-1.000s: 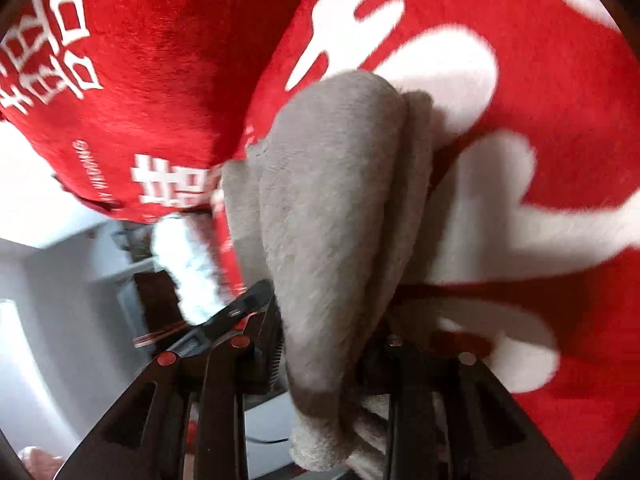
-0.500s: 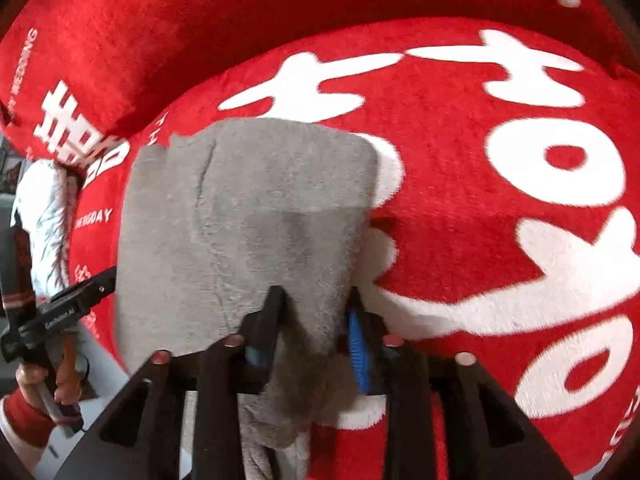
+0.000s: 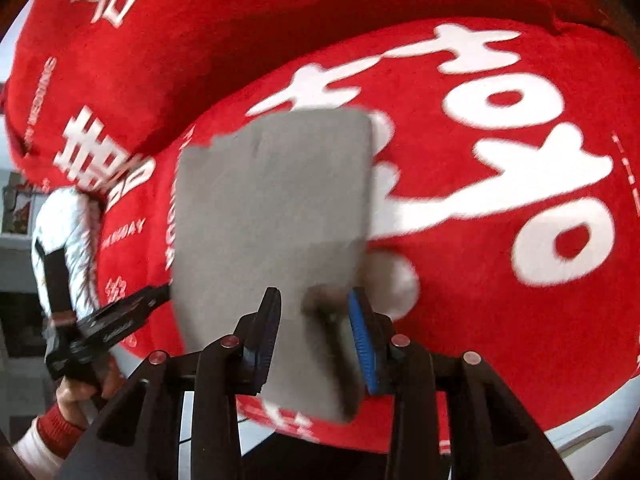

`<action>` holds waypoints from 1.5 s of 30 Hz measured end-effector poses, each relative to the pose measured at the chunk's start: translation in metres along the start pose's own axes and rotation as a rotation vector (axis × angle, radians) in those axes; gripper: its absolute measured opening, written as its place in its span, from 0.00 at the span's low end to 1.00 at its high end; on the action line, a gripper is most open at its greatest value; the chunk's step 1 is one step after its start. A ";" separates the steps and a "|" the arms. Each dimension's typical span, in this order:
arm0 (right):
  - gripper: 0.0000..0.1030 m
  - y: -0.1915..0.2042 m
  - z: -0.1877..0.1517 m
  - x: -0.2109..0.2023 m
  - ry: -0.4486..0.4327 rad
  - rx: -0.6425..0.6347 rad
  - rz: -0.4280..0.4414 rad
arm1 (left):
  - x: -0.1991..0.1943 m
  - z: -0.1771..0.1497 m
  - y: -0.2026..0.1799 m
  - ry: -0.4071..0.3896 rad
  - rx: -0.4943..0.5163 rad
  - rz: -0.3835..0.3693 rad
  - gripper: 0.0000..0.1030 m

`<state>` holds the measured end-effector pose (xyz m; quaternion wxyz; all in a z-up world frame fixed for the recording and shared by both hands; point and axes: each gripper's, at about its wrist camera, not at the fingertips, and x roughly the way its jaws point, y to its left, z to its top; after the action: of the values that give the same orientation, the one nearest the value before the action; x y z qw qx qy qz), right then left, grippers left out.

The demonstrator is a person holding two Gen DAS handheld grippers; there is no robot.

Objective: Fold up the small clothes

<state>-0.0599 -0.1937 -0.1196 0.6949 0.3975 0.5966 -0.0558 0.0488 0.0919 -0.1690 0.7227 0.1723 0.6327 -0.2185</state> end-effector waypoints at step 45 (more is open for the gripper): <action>0.84 0.047 0.002 -0.065 0.026 0.046 -0.179 | -0.088 -0.028 -0.021 0.030 -0.005 0.070 1.00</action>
<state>-0.0503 -0.1891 -0.0399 0.6701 0.3593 0.6372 -0.1262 0.0054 0.0978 -0.0848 0.7207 0.1958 0.6376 -0.1889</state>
